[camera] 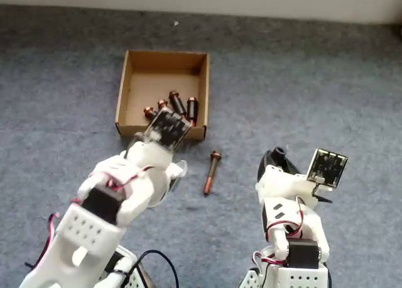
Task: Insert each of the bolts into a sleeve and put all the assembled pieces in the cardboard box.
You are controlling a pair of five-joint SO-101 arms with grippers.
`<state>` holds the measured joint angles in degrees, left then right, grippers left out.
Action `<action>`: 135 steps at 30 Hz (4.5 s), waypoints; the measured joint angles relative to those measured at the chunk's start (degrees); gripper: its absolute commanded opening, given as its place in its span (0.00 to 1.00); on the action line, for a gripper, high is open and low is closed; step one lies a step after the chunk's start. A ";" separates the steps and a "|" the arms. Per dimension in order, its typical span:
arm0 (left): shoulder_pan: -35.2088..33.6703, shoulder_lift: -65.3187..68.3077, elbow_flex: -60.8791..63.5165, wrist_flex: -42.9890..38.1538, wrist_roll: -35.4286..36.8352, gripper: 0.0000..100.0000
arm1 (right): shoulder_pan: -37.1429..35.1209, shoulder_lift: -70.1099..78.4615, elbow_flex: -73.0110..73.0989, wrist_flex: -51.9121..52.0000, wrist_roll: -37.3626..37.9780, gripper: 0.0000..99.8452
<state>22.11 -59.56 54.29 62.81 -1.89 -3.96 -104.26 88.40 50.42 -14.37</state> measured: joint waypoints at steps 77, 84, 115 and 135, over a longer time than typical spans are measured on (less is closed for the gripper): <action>1.14 1.14 6.24 -18.81 14.51 0.00 | -5.54 0.00 0.00 0.00 0.35 0.00; 0.44 -14.42 15.82 -24.53 14.51 0.00 | -11.43 0.00 0.00 -2.02 -3.78 0.00; 0.26 -44.04 19.60 -30.24 8.79 0.01 | -33.93 0.09 7.30 -32.79 18.55 0.00; 8.00 -44.04 16.88 -29.01 12.48 0.01 | -38.59 0.09 7.30 -31.30 25.41 0.00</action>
<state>30.11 -103.60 71.16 33.80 10.59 -42.55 -104.18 95.69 19.12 11.03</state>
